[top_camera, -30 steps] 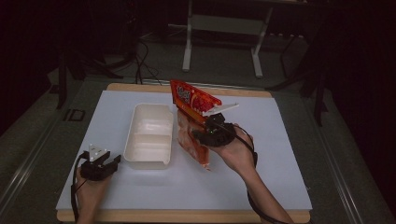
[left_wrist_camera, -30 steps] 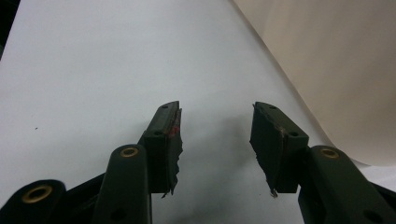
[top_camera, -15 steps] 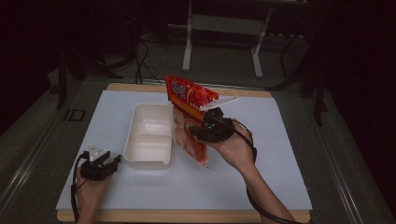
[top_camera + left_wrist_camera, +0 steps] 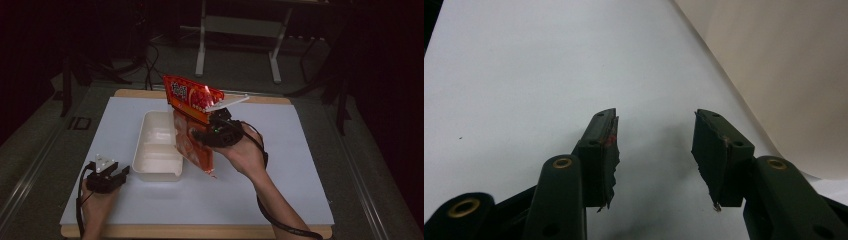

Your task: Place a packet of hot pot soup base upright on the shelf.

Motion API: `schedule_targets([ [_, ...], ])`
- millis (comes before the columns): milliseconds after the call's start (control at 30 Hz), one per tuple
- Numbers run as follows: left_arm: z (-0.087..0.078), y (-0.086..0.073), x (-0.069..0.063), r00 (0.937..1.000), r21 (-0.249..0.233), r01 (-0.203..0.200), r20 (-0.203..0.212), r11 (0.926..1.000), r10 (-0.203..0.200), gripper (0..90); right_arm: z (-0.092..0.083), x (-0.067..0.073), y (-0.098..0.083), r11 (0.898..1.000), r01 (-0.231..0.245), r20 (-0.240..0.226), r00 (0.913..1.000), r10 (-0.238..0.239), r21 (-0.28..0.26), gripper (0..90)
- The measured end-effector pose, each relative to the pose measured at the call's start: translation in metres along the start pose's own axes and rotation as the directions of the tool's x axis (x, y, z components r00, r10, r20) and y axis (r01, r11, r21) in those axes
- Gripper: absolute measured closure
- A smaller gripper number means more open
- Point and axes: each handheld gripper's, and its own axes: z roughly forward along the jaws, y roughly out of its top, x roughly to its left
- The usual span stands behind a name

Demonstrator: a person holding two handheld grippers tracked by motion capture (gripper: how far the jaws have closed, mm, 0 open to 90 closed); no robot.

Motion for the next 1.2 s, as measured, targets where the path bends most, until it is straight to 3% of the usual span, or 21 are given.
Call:
schedule_targets([
  [667, 0.0, 0.0, 0.0, 1.0, 0.0, 0.001, 0.002, 1.0, -0.001, 53.1, 0.013, 0.015, 0.018, 1.0, 0.0, -0.071, 0.9975, -0.001, -0.002, 70.5],
  [1200, 0.0, 0.0, 0.001, 1.0, -0.003, 0.001, 0.004, 1.0, -0.001, 53.0, 0.033, 0.031, 0.028, 0.999, 0.037, -0.072, 0.9967, -0.037, 0.0, 70.7],
])
